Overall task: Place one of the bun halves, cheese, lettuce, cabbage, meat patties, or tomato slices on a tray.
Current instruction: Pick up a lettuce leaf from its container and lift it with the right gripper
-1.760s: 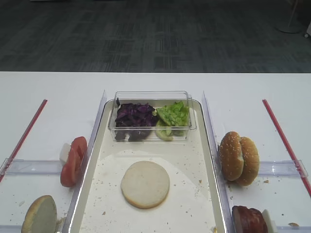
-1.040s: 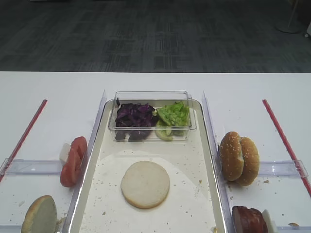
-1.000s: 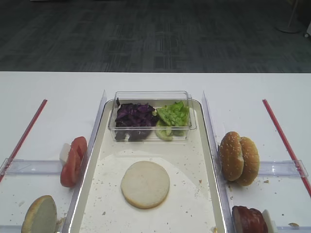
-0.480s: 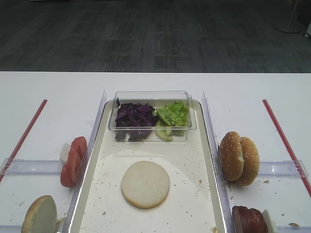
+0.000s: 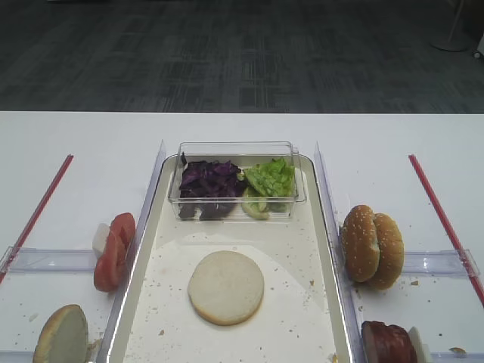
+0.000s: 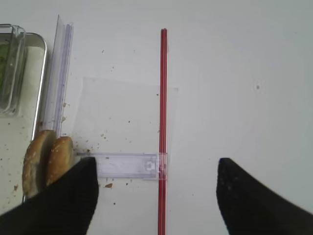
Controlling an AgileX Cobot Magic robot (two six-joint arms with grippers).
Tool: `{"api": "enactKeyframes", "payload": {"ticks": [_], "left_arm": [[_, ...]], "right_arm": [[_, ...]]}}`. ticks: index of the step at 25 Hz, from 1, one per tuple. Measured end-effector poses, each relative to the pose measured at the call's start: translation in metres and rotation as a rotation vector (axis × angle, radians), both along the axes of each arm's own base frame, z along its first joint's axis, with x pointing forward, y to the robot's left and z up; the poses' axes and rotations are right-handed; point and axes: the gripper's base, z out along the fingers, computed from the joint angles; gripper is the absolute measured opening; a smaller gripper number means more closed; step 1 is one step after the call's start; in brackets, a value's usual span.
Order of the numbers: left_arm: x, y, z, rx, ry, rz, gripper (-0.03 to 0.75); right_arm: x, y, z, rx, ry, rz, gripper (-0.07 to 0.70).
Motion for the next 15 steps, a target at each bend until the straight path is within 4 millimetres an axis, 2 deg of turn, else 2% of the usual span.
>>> {"api": "enactKeyframes", "payload": {"ticks": [6, 10, 15], "left_arm": [[0.000, 0.000, 0.000, 0.000, 0.000, 0.000, 0.493], [0.000, 0.000, 0.000, -0.001, 0.000, -0.001, 0.493], [0.000, 0.000, 0.000, -0.001, 0.000, -0.001, 0.493]], "right_arm": [[0.070, -0.003, -0.011, 0.007, 0.098, 0.006, 0.533], [0.116, -0.003, -0.029, 0.026, 0.160, 0.007, 0.533], [0.161, -0.004, -0.051, 0.044, 0.227, 0.010, 0.533]]}}
